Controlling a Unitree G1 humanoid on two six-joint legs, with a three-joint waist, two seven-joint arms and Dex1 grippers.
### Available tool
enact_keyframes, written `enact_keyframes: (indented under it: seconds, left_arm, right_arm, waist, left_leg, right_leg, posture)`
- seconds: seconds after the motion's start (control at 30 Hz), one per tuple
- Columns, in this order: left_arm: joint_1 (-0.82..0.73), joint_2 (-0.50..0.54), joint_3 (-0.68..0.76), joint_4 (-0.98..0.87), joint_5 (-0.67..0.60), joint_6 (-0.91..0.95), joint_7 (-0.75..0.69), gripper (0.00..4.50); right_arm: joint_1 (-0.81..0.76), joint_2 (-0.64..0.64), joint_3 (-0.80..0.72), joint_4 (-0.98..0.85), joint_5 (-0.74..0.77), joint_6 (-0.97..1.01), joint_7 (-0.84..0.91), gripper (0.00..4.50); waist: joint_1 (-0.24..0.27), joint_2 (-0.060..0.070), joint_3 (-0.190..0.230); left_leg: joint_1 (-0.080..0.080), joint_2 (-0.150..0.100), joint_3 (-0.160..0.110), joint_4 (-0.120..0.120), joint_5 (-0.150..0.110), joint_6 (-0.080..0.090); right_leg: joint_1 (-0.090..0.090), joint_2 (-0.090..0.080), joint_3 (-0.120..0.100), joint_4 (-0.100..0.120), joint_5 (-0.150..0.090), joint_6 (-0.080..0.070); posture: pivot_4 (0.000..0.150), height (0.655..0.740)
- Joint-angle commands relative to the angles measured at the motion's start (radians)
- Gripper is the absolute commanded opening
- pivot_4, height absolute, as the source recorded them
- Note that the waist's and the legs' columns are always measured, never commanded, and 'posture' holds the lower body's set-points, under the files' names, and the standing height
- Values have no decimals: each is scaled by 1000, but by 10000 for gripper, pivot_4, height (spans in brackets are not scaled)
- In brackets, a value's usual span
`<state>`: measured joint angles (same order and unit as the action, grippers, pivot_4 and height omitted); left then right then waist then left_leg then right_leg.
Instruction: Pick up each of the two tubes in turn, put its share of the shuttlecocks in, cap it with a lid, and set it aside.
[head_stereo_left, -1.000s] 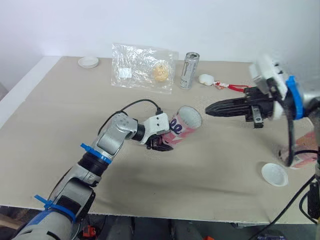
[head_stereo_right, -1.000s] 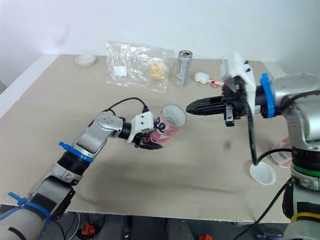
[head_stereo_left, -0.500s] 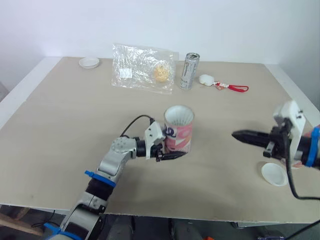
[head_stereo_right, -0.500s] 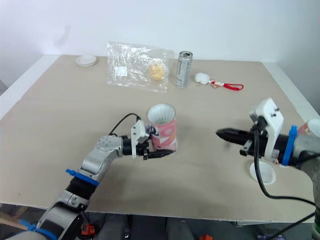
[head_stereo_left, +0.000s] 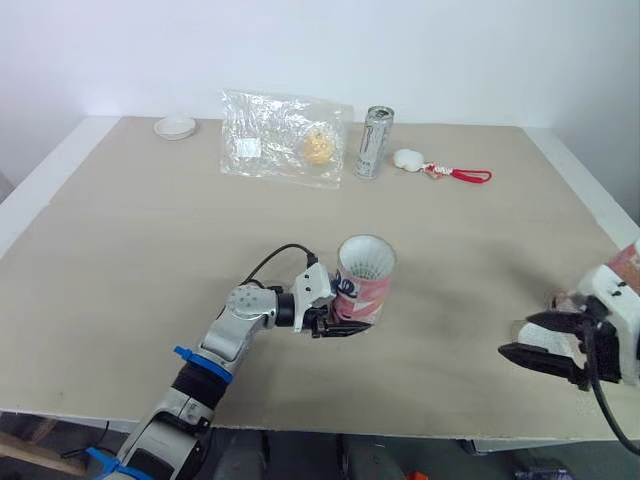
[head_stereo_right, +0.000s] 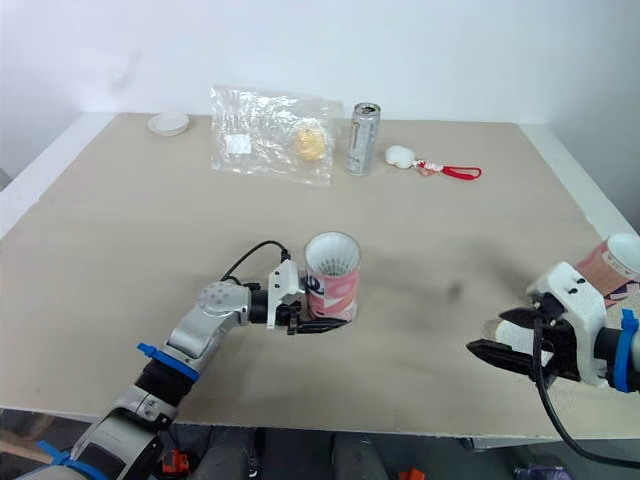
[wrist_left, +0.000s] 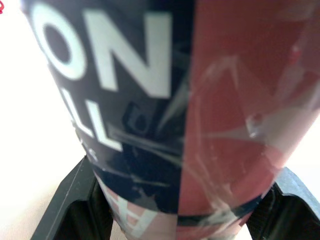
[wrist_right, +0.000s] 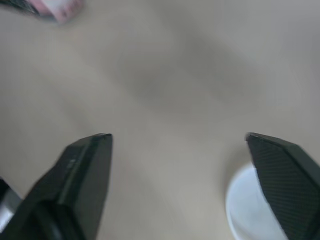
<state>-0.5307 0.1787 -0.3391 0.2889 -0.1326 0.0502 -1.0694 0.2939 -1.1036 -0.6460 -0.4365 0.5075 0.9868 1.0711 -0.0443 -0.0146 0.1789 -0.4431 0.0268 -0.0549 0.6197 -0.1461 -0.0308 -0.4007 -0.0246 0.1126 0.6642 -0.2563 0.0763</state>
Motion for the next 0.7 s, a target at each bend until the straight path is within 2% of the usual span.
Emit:
enact_keyframes:
  seconds: [0.03, 0.33, 0.7]
  left_arm:
    - [-14, 2, -12, 11, 16, -9, 0, 28802]
    - [-17, 3, -18, 18, 20, -5, -1, 28802]
    - [-16, 0, -21, 4, 17, 4, -1, 28802]
  right_arm:
    - [23, -18, -27, 4, -29, -25, -3, 44491]
    - [54, 2, 17, 14, -61, -69, -22, 44491]
    - [-21, 10, 151, 136, -101, -149, -65, 44491]
  waist:
    - [0, 0, 0]
    - [0, 0, 0]
    - [0, -1, 0]
  left_leg:
    - [0, 0, 0, 0, 0, 0]
    - [0, 0, 0, 0, 0, 0]
    - [0, 0, 0, 0, 0, 0]
  right_leg:
    - [0, 0, 0, 0, 0, 0]
    - [0, 0, 0, 0, 0, 0]
    - [0, 0, 0, 0, 0, 0]
  posture:
    - [1500, 7400]
    - [1500, 7400]
    - [1500, 7400]
